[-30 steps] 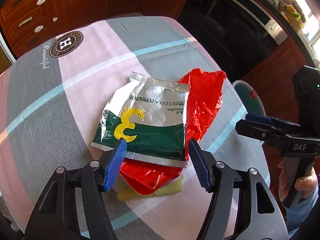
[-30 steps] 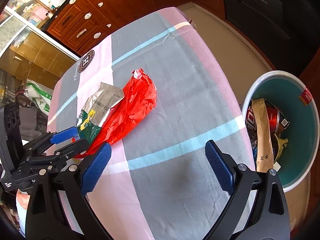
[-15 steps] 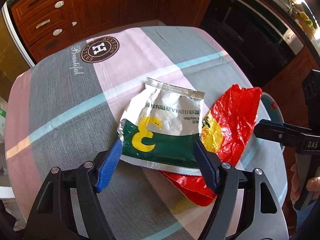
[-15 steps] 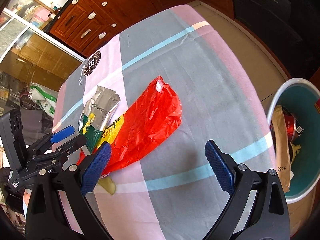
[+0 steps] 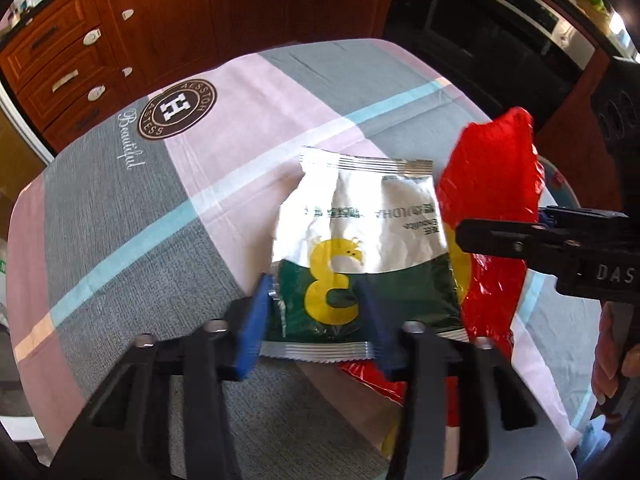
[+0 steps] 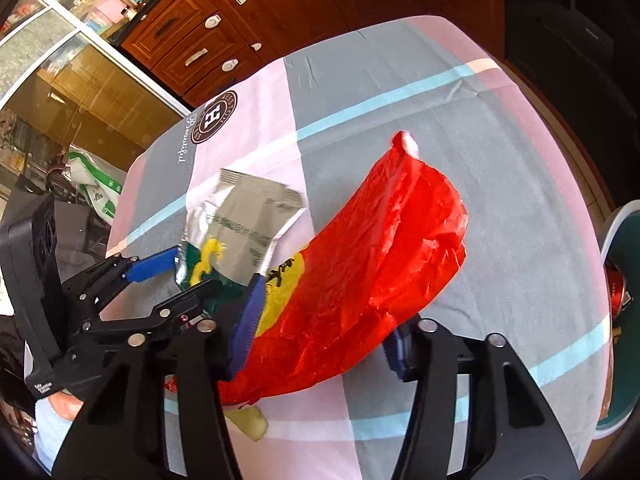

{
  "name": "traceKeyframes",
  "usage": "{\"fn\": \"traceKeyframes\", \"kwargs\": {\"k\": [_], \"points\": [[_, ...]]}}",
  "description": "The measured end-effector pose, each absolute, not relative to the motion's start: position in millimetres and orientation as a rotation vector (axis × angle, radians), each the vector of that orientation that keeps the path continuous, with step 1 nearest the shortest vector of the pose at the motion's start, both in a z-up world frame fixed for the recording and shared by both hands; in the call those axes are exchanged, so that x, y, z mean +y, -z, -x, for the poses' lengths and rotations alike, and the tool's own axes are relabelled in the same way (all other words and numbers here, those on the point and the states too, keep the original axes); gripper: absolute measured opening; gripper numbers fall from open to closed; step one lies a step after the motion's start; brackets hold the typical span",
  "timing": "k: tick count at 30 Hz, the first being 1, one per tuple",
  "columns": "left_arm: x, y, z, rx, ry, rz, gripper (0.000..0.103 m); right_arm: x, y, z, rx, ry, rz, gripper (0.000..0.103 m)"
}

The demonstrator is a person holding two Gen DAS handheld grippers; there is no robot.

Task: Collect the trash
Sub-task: 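Grasp the green snack bag with the left tool while the right tool grasps the red bag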

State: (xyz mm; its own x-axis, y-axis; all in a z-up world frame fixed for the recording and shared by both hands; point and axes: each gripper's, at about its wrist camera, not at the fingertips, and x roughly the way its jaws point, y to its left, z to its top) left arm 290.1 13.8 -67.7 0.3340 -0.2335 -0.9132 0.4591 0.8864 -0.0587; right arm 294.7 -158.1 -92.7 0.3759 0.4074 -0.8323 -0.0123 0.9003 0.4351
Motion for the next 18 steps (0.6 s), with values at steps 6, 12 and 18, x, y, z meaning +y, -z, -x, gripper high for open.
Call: {"fn": "traceKeyframes", "kwargs": {"k": [6, 12, 18], "points": [[6, 63, -272, 1.113, 0.402, -0.246, 0.003, -158, 88, -292, 1.135, -0.29, -0.402, 0.018], [12, 23, -259, 1.04, 0.372, -0.178, 0.003, -167, 61, -285, 1.076, -0.316, -0.419, 0.017], [12, -10, -241, 0.979, 0.332, -0.172, 0.003, -179, 35, -273, 1.041, -0.336, -0.431, 0.019]]}}
